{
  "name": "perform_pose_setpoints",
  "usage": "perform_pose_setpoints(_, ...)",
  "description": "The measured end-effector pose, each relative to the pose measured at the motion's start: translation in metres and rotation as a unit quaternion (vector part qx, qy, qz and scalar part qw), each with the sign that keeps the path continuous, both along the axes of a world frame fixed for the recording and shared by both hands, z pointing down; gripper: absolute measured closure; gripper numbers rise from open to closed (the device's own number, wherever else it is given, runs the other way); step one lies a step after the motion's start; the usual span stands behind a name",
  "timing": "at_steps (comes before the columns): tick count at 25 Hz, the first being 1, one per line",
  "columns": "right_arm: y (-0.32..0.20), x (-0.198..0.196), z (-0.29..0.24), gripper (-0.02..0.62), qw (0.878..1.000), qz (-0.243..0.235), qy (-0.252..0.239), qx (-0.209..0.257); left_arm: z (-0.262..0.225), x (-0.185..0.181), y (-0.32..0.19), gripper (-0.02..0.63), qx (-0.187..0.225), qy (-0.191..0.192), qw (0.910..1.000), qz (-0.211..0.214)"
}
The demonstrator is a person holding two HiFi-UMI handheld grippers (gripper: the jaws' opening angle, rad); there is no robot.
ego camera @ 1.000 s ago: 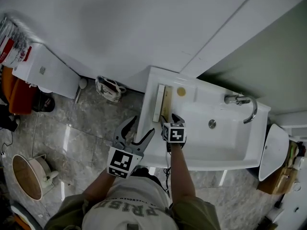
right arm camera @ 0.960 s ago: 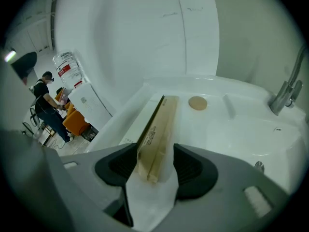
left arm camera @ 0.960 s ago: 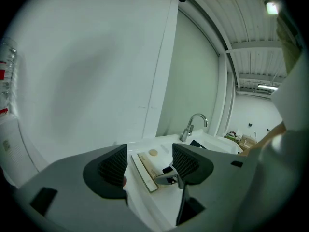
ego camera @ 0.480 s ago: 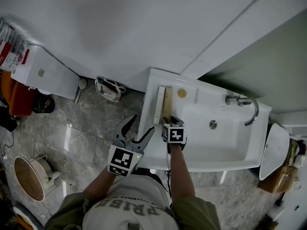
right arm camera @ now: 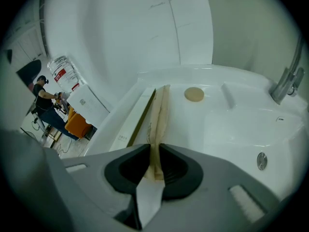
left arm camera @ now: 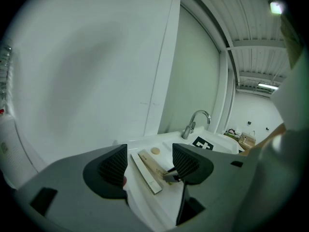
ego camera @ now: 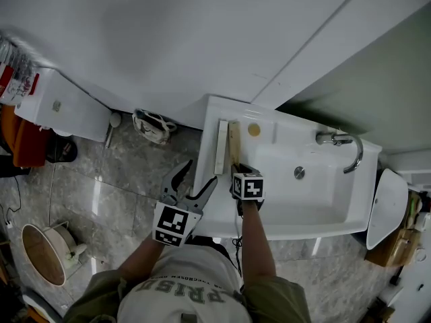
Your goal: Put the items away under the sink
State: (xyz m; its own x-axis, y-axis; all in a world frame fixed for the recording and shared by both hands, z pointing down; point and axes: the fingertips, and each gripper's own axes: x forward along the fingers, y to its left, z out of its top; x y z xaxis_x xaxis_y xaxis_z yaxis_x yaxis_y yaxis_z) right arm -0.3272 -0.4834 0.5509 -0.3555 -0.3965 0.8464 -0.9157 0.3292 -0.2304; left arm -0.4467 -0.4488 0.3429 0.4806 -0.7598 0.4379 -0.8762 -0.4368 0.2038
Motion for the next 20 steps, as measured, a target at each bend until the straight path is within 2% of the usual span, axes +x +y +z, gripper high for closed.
perform_pose_setpoints(9, -0.001, 0.007, -0.026, 0.529, 0.999, 0.029, -0.023, 0.036, 0.001, 0.008, 0.008, 0.328, -0.001, -0.005, 0.9999, 0.016)
perform_pose_setpoints(20, 0.022, 0.039, -0.091, 0.529, 0.990, 0.074, -0.041, 0.116, -0.009, 0.038, 0.031, 0.328, 0.012, -0.002, 0.9985, 0.054)
